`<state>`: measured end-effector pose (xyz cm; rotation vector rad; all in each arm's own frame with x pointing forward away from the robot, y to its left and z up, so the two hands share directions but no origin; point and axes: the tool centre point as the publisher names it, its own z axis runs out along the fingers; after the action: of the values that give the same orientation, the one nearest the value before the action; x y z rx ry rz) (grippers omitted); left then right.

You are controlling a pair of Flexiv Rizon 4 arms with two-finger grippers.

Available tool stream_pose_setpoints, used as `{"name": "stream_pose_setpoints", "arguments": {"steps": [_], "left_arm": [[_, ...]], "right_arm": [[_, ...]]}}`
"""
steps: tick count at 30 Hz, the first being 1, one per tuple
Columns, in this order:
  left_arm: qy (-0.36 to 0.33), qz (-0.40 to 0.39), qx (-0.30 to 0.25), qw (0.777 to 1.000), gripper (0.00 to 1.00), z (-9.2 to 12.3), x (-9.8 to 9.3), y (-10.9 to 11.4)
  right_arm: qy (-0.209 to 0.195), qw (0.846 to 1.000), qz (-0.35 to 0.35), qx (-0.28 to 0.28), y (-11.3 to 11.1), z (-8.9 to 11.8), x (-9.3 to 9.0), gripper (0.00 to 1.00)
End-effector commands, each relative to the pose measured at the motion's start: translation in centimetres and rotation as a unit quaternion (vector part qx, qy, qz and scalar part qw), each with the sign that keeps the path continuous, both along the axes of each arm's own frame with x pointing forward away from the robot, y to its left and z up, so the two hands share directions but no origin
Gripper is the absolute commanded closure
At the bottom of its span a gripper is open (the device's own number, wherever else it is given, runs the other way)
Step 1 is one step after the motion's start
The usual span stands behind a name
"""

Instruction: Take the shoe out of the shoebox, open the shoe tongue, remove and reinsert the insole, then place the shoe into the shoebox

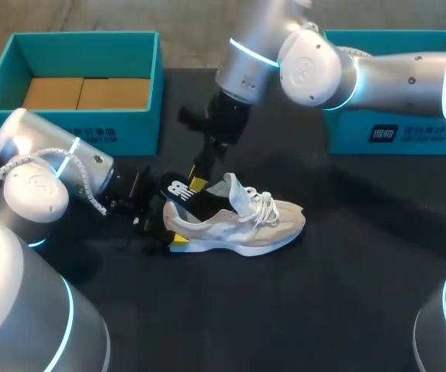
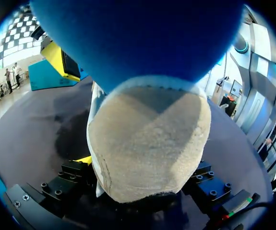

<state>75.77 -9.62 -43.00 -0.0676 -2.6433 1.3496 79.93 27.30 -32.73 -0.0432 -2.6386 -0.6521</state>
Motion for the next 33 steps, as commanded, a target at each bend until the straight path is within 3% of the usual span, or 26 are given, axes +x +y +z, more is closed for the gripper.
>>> {"name": "stream_pose_setpoints", "arguments": {"steps": [1, 9, 33], "left_arm": [[0.000, 0.000, 0.001, 1.000, 1.00, -0.6, 0.2, -0.1], [0.000, 0.000, 0.001, 1.000, 1.00, -0.6, 0.2, -0.1], [0.000, 0.000, 0.001, 1.000, 1.00, -0.6, 0.2, -0.1]], "right_arm": [[0.004, 1.000, -0.001, 0.001, -0.8, 0.0, -0.2, 0.56], [0.019, 1.000, -0.004, 0.004, -1.5, -0.9, -0.2, 0.55], [0.031, 0.999, 0.014, 0.022, -0.4, -1.8, -1.4, 0.58]]}}
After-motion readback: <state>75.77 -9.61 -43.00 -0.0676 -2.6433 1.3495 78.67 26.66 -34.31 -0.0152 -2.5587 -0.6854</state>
